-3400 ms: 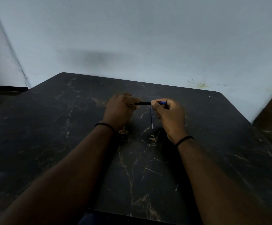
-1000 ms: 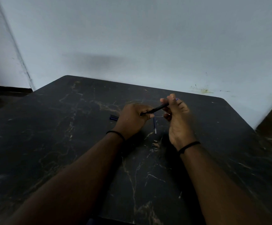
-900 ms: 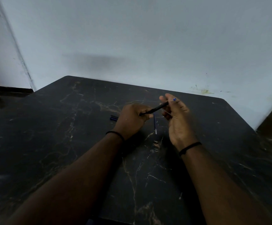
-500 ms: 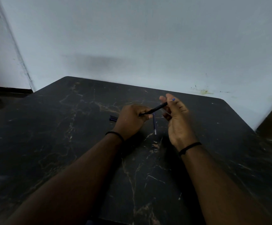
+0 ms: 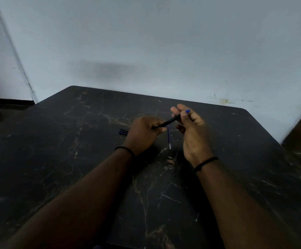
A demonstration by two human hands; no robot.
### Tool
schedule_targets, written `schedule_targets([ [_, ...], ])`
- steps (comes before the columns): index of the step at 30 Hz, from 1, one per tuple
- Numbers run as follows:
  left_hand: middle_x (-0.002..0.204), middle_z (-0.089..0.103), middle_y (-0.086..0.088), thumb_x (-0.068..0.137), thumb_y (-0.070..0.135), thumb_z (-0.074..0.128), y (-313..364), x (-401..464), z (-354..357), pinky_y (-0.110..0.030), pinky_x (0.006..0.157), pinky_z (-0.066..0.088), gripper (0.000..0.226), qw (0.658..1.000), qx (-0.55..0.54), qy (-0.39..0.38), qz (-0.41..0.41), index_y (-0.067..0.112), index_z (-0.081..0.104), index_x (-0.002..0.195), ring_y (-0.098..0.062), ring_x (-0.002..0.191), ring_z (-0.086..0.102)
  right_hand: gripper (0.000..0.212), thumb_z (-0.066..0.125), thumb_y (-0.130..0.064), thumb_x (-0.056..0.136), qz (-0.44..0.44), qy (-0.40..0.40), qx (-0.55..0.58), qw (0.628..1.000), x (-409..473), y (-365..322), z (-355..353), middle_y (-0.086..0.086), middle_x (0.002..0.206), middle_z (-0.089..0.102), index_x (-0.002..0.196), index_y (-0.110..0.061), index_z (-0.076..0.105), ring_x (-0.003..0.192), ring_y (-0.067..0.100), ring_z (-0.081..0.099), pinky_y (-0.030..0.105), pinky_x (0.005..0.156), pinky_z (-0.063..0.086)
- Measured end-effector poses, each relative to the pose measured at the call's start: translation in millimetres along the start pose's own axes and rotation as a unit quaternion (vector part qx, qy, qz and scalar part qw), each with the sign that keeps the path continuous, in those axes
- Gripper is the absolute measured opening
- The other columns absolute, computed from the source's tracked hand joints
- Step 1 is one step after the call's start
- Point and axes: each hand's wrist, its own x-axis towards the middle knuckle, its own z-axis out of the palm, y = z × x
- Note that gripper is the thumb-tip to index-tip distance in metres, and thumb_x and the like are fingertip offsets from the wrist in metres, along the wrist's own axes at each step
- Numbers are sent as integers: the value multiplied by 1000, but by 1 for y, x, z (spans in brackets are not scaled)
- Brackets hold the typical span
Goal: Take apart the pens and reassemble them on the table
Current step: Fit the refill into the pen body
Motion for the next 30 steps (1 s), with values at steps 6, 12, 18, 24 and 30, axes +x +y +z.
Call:
schedule_targets([
  [6,76,72,4,85,16,72,1,1,3,-24,64,54,15,1000,12,-4,0,18,76,99,-11,67,65,9,70,-15,89,-5,83,32,996,-4,-5,3,9,91,76,82,-18,66,81,8,71,17,71,50],
  [12,76,72,1,86,15,70,1,-1,0,-17,60,49,13,1000,5,-14,1,16,76,99,-10,62,62,20,55,-23,100,2,-17,-14,1000,-2,-2,1,2,108,75,110,-13,68,103,7,69,18,74,48],
  [18,58,60,3,84,21,72,10,2,6,-25,53,40,14,995,94,11,18,13,73,73,-15,54,54,19,67,-12,92,-27,113,7,993,-4,-2,8,8,90,76,106,-1,72,77,2,72,10,67,51],
  [24,64,66,3,85,26,70,9,2,9,-28,54,46,12,989,126,57,53,16,75,81,-13,56,57,24,68,-15,92,-37,106,19,993,-9,-6,13,5,95,76,110,-1,71,77,-5,69,9,68,52],
  [30,68,71,4,83,33,72,12,-1,-1,-32,54,50,14,998,11,61,32,21,78,85,-10,56,61,12,62,-15,96,-55,51,-26,997,-12,-2,17,1,87,75,101,-9,71,79,5,71,18,69,55],
])
